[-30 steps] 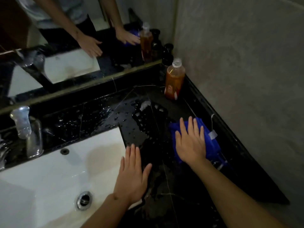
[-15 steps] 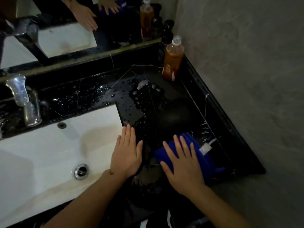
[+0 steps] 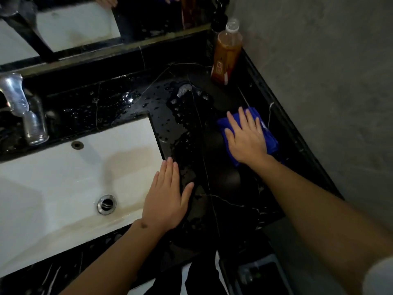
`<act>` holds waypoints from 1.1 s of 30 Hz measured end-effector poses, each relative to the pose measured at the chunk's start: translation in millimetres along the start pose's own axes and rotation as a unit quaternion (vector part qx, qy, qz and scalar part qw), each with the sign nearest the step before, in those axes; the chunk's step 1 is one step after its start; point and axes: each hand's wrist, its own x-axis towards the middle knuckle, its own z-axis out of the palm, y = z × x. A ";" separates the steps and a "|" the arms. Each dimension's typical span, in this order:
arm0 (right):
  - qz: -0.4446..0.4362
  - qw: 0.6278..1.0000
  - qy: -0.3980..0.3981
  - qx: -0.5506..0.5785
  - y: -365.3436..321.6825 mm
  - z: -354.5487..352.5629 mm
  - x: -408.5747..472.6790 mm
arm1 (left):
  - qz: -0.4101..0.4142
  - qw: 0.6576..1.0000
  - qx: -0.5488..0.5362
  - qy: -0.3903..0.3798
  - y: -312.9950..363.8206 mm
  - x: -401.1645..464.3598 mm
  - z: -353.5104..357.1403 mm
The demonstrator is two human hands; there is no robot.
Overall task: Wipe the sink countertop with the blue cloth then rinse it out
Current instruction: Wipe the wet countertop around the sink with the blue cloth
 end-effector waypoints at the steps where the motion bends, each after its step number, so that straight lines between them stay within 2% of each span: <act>1: -0.003 1.000 -0.001 0.003 1.5 -0.3 -1.3 | -0.003 1.000 0.001 -0.002 1.0 -0.8 0.4; 6: 0.000 1.000 0.015 0.006 14.3 7.7 -70.6 | -0.014 1.000 -0.015 -0.012 4.8 -7.8 3.7; 10: 0.040 0.999 -0.021 0.004 28.2 18.3 -163.2 | -0.010 1.000 -0.013 -0.011 4.2 -10.3 3.5; 13: 0.058 0.998 -0.038 -0.002 24.6 24.3 -191.5 | -0.010 1.000 -0.012 -0.013 3.9 -10.3 2.2; 18: 0.045 0.998 -0.041 -0.002 17.0 16.4 -160.0 | -0.008 1.000 -0.008 -0.024 1.1 -8.4 -3.4; 23: 0.044 0.999 -0.007 0.016 0.1 4.2 -47.9 | 0.000 0.999 -0.018 -0.027 -0.2 -9.7 -4.2; 27: 0.058 0.998 0.003 0.024 -43.4 5.2 5.1 | -0.010 0.997 -0.073 -0.038 -2.1 -8.2 -13.2; 33: -0.009 0.999 0.013 0.034 -111.2 18.1 -29.5 | -0.009 0.993 -0.113 -0.027 -8.9 -13.0 -21.7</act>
